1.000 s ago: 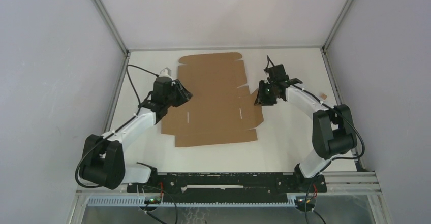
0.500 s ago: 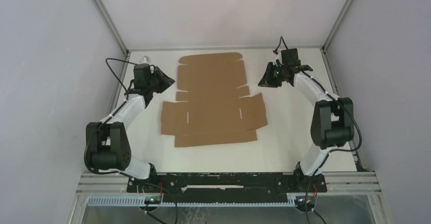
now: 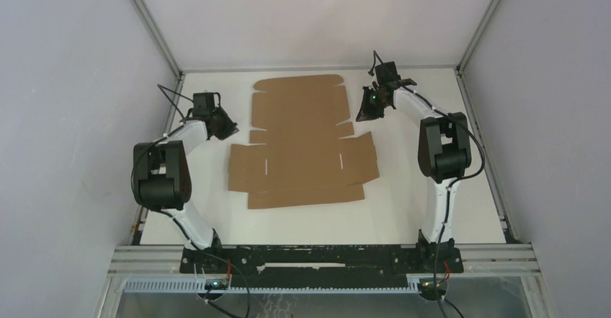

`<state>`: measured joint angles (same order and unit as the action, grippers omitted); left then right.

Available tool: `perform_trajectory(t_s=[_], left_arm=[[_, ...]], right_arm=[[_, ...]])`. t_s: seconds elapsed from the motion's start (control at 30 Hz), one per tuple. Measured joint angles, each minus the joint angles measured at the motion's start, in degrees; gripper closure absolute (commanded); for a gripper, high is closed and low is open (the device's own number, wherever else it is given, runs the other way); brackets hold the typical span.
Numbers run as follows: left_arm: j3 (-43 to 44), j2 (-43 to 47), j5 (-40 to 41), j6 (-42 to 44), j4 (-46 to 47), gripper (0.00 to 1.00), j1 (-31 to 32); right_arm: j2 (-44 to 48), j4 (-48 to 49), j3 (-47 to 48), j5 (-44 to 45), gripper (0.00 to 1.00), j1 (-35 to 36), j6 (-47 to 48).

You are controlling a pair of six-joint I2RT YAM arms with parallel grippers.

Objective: Fold the paper box

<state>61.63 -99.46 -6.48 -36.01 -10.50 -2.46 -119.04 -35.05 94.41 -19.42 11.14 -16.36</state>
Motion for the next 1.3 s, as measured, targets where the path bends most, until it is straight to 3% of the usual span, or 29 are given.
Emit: perform_trajectory(t_s=[0.5,0.97,1.3], left_arm=[[3.17,-6.97,3.21,1.6,-2.4,1.0,0.37],[12.87,-11.06,7.82,4.63,-10.58,0.95,7.26],[14.21,-12.09,8.96,4.5,-16.81,0.87,6.49]], right_arm=[[-2.78,-2.99,1.01,11.54,0.94,1.7,0.87],[-4.96,-3.85,1.03,13.42,0.94,2.36,1.53],[-4.98,-4.63,2.05,13.55,0.94,2.36,2.21]])
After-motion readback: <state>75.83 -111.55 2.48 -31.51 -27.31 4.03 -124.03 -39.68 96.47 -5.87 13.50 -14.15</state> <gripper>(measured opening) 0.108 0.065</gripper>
